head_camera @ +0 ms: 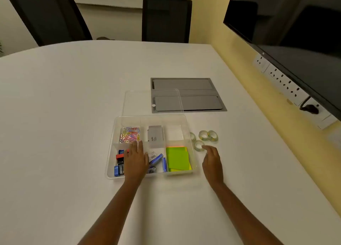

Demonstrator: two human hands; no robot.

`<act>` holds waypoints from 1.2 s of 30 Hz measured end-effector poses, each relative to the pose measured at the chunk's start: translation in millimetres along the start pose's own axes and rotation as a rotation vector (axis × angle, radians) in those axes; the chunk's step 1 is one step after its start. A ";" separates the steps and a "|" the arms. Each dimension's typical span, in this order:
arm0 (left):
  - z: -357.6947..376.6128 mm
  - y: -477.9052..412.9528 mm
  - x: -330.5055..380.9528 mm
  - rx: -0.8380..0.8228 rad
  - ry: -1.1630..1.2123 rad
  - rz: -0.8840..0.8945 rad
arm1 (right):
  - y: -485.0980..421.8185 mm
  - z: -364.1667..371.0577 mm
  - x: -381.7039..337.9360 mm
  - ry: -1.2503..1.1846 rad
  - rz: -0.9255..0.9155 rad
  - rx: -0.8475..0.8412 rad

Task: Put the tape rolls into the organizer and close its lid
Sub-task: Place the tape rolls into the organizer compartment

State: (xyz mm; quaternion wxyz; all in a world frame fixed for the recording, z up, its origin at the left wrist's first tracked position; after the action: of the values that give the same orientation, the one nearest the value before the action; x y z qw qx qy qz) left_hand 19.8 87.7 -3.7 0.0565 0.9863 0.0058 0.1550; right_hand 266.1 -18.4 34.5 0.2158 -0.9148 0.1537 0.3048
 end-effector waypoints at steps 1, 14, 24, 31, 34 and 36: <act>2.8 -3.1 0.9 -0.003 -0.053 -0.006 | -7.0 6.6 9.1 0.050 0.011 -0.077; 23.4 -21.2 5.9 -0.057 -0.092 0.002 | -39.3 54.7 50.2 0.371 -0.020 -0.442; 24.1 -22.1 3.4 -0.042 0.006 0.011 | -65.4 61.7 -36.0 0.070 -0.211 -0.151; 23.5 -22.4 2.3 -0.039 0.055 0.000 | -63.9 91.5 -47.5 0.231 -0.379 -0.315; 25.5 -23.8 0.9 -0.045 0.060 -0.002 | -76.0 63.7 -32.4 0.185 -0.343 -0.176; 26.8 -24.9 0.7 -0.050 0.062 -0.005 | -85.9 46.1 -3.8 0.170 -0.226 -0.117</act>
State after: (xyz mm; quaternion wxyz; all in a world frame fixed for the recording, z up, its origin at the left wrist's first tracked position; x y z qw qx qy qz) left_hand 28.8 109.5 -31.7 0.0812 0.9793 0.0063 0.1855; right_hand 275.9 78.6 29.5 0.1811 -0.9599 0.0494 0.2084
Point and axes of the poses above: each hand's wrist, its own y-axis away from the middle knuckle, its own z-axis out of the palm, x = y × z, the point moved 9 cm from there along -y, towards the middle knuckle, and after that the axes turned 13 degrees about -z, right-handed, at the moved point
